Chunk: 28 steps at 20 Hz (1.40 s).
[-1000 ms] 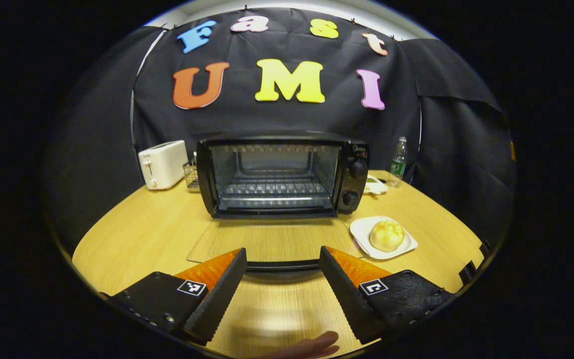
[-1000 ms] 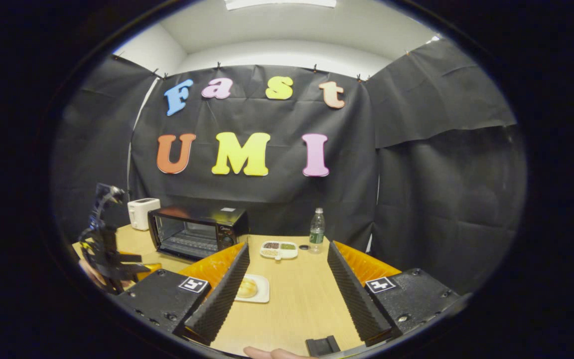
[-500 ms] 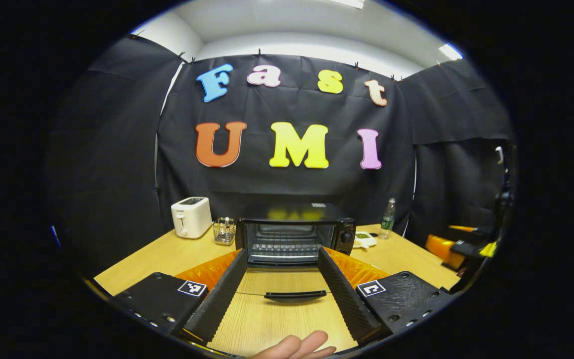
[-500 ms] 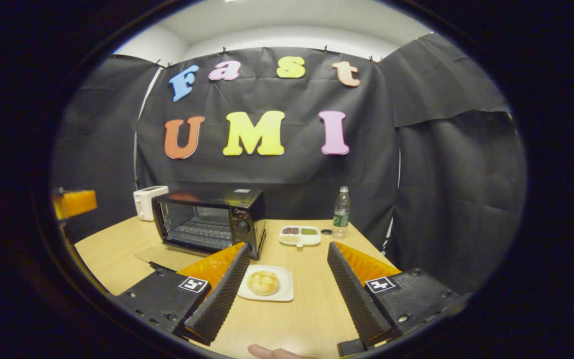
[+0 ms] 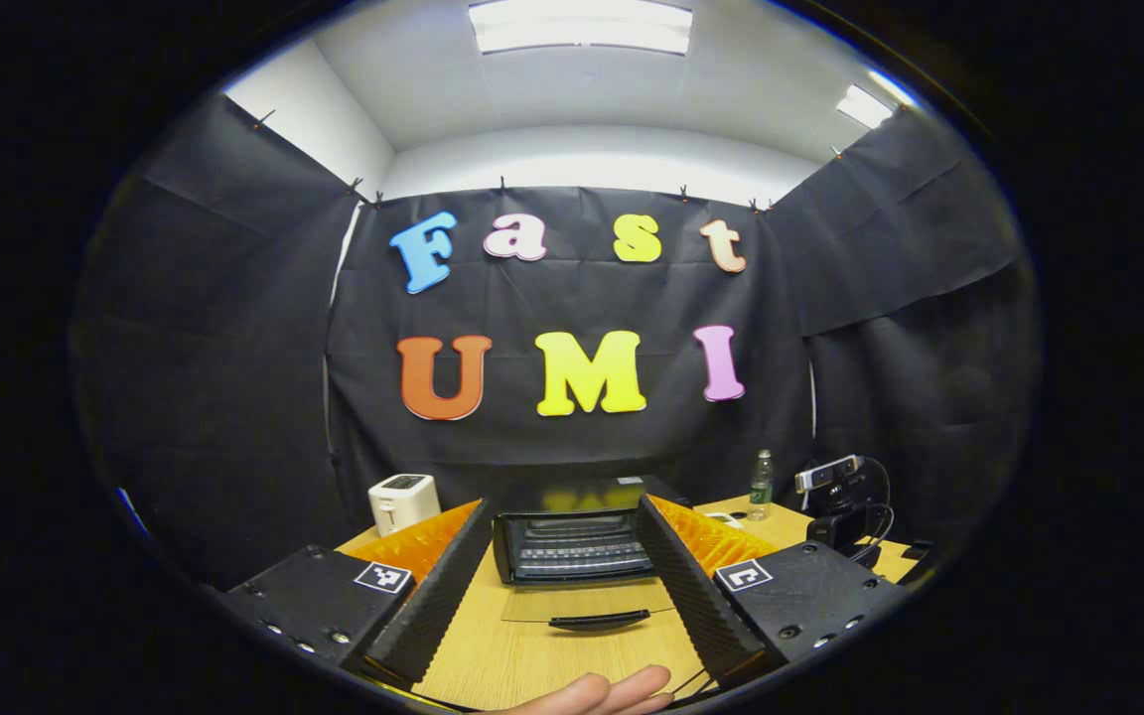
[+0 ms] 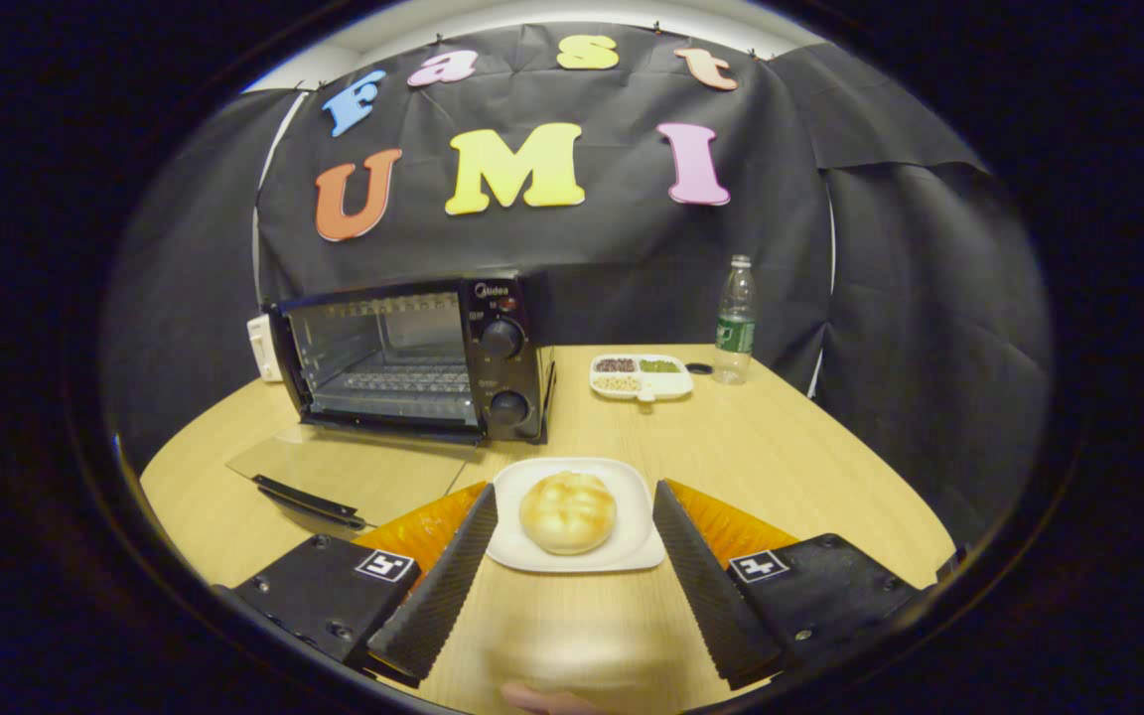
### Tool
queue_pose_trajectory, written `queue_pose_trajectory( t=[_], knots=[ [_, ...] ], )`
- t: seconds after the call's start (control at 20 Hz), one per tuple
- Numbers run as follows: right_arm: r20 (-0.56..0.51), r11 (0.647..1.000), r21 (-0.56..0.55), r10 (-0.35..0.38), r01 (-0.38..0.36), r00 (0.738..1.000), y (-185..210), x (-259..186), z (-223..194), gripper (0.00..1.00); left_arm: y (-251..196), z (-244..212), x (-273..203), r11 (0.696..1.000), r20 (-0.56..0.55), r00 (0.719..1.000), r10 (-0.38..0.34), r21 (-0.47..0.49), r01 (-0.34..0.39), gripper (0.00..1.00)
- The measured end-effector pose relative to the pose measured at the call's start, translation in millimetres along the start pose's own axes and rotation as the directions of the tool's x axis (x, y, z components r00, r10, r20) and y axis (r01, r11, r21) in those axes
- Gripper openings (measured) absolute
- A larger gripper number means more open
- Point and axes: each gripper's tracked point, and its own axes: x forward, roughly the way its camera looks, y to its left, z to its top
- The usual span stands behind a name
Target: Open the electric oven with the left hand, put the food in, and close the electric oven.
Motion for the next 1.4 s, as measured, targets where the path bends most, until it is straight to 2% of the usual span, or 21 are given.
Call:
queue_pose_trajectory(
  t=[0.1, 0.15, 0.2, 0.25, 0.4, 0.5, 0.6, 0.65, 0.7, 0.8, 0.9, 1.1, 1.3, 1.4],
  knots=[
    [-0.044, 1.000, 0.004, 0.004, -0.004, 0.999, 6, 16, -13, 1.00, 0, -3, -2, 1.000, -0.006, 1.000, 0.003, -0.006, -0.003, 0.95],
    [-0.070, 1.000, 0.016, 0.004, -0.003, 0.998, 6, 24, -19, 1.00, 2, -4, -2, 1.000, -0.010, 1.000, -0.002, -0.016, 0.002, 0.89],
    [-0.093, 1.000, 0.026, 0.007, -0.004, 0.996, 7, 31, -24, 1.00, 6, -5, -1, 1.000, -0.010, 1.000, -0.001, -0.028, 0.000, 1.00],
    [-0.110, 0.999, 0.032, 0.004, 0.000, 0.994, 7, 38, -27, 1.00, 10, -4, 1, 0.999, -0.011, 1.000, 0.004, -0.037, -0.005, 0.95],
    [-0.173, 0.998, 0.065, 0.005, 0.006, 0.985, 5, 49, -40, 1.00, 16, -10, 3, 0.999, -0.033, 0.999, 0.012, -0.049, -0.014, 0.95],
    [-0.167, 0.996, 0.088, 0.008, 0.007, 0.986, 7, 53, -37, 1.00, 10, -14, 7, 0.998, -0.050, 0.999, -0.006, -0.057, 0.003, 0.94],
    [-0.187, 0.992, 0.123, 0.020, 0.003, 0.982, 7, 58, -39, 0.99, 4, -18, 13, 0.997, -0.063, 0.997, -0.035, -0.066, 0.031, 0.90],
    [-0.198, 0.990, 0.144, 0.036, -0.007, 0.980, 8, 61, -39, 0.95, 1, -19, 17, 0.997, -0.063, 0.997, -0.045, -0.069, 0.040, 0.95],
    [-0.188, 0.986, 0.167, 0.046, -0.014, 0.981, 8, 63, -37, 0.91, -1, -18, 19, 0.996, -0.063, 0.997, -0.054, -0.071, 0.050, 0.95],
    [-0.188, 0.979, 0.205, 0.064, -0.025, 0.980, 6, 61, -34, 0.89, -6, -19, 28, 0.995, -0.080, 0.994, -0.076, -0.070, 0.070, 0.94],
    [-0.174, 0.972, 0.231, 0.086, -0.044, 0.981, 9, 56, -26, 0.88, 0, -19, 39, 0.996, -0.093, 0.993, -0.068, -0.064, 0.062, 0.94],
    [-0.114, 0.973, 0.214, 0.113, -0.087, 0.987, 24, 37, 1, 0.85, 8, -14, 59, 0.995, -0.085, 0.995, -0.054, -0.088, 0.046, 0.95],
    [-0.057, 0.954, 0.235, 0.203, -0.184, 0.978, 58, 22, 30, 0.85, 28, -22, 80, 0.997, -0.100, 0.995, -0.029, -0.079, 0.021, 0.95],
    [-0.039, 0.931, 0.277, 0.258, -0.238, 0.965, 82, 20, 41, 0.85, 38, -29, 88, 0.997, -0.119, 0.993, -0.011, -0.082, 0.001, 0.95]
  ],
)
